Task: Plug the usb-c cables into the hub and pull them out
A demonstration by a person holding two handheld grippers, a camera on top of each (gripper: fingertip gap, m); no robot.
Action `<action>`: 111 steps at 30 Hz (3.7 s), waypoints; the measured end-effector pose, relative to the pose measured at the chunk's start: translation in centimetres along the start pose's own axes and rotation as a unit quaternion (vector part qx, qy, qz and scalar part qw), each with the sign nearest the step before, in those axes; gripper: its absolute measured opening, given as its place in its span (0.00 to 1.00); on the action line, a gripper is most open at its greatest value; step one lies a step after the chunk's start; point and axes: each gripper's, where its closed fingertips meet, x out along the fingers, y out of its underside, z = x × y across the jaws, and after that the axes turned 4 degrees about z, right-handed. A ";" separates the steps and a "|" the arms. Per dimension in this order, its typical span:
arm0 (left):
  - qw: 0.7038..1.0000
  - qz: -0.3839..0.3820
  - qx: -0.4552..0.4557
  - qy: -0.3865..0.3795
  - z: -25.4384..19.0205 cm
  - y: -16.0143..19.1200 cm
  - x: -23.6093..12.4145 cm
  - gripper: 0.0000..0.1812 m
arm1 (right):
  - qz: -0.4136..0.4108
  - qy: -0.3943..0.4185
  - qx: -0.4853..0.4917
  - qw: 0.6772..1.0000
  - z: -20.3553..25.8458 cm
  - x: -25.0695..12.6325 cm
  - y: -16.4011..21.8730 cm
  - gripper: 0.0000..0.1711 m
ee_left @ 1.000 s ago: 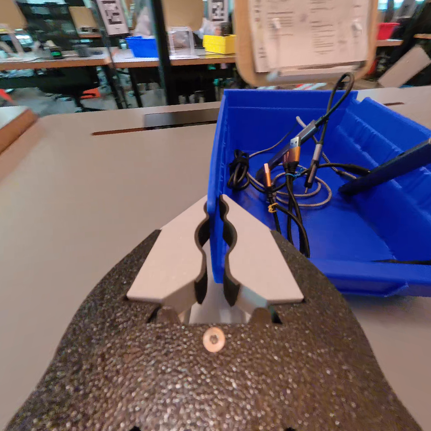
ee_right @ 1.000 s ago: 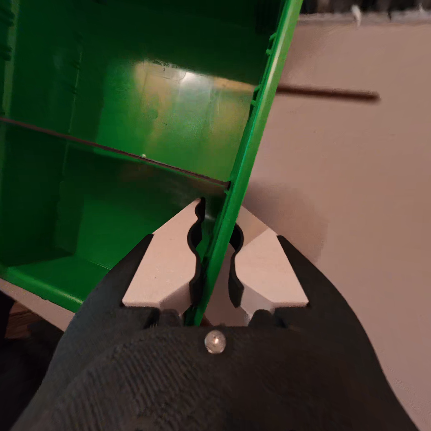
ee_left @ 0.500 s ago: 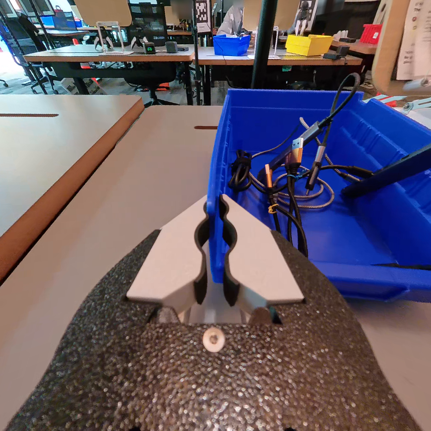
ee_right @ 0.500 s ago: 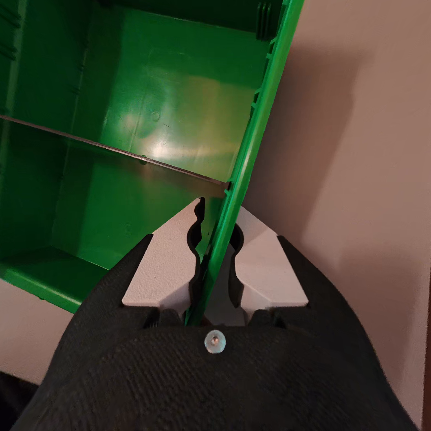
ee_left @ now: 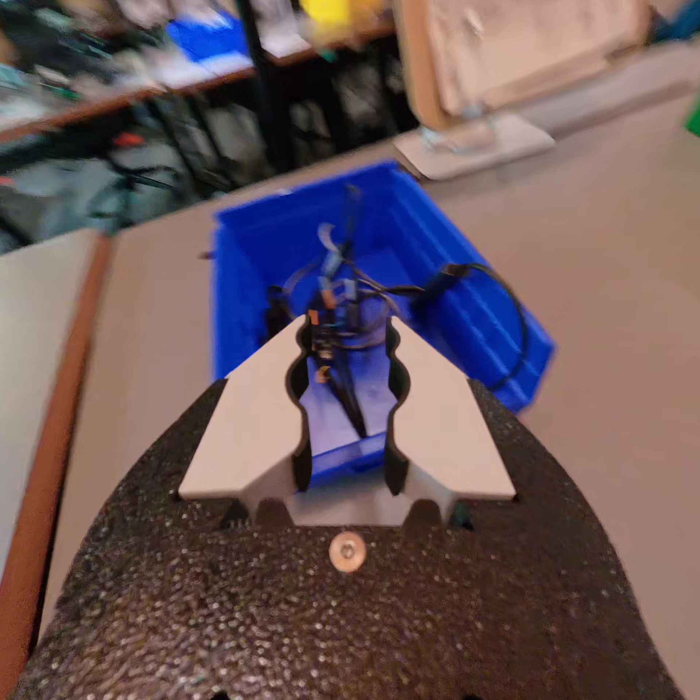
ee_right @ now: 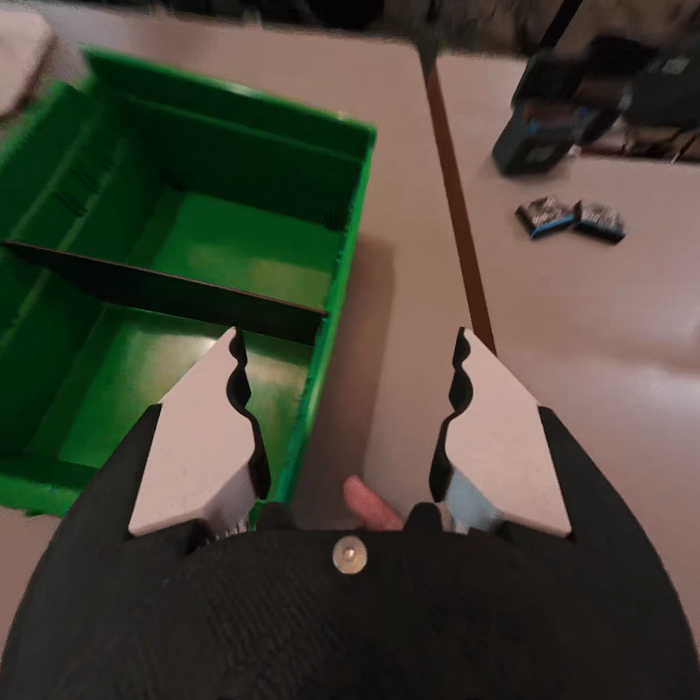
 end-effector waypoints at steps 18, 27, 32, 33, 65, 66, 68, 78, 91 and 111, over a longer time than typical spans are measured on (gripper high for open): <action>0.959 0.044 0.218 0.173 -8.0 0.2 10.8 0.11 | -0.186 -0.242 -0.150 0.940 21.1 -10.9 4.1 0.55; 0.987 -0.081 0.089 0.111 -2.5 -8.9 7.1 0.06 | -0.215 -0.249 -0.128 0.936 19.7 -12.3 3.3 0.53; 0.983 -0.136 -0.004 0.126 -0.2 -14.6 4.8 0.04 | -0.221 -0.245 -0.132 0.935 19.6 -12.5 3.2 0.52; 0.976 -0.162 -0.044 0.141 0.1 -16.0 4.0 0.04 | -0.221 -0.246 -0.135 0.934 19.7 -12.5 3.3 0.52; 0.888 -0.433 0.008 0.152 -1.9 -44.5 -18.5 0.04 | -0.209 -0.244 -0.133 0.938 20.5 -10.5 3.7 0.50; 0.889 -0.429 0.023 0.162 -3.6 -44.8 -18.7 0.04 | -0.214 -0.246 -0.130 0.936 20.6 -10.7 3.5 0.50; 0.885 -0.424 0.049 0.188 -7.2 -45.0 -19.0 0.04 | -0.226 -0.260 -0.126 0.930 21.0 -11.4 3.1 0.51; 0.853 -0.406 0.039 0.326 -20.5 -44.2 -18.1 0.03 | -0.316 -0.336 -0.096 0.882 23.1 -16.5 1.0 0.51; 0.826 -0.155 -0.235 0.488 -32.2 -20.3 -1.2 0.04 | -0.484 -0.203 -0.250 0.814 31.8 -19.6 -0.4 0.42; 0.901 -0.094 0.012 0.423 -32.0 -8.6 0.1 0.15 | -0.325 -0.423 -0.300 0.791 37.7 -15.4 6.2 0.13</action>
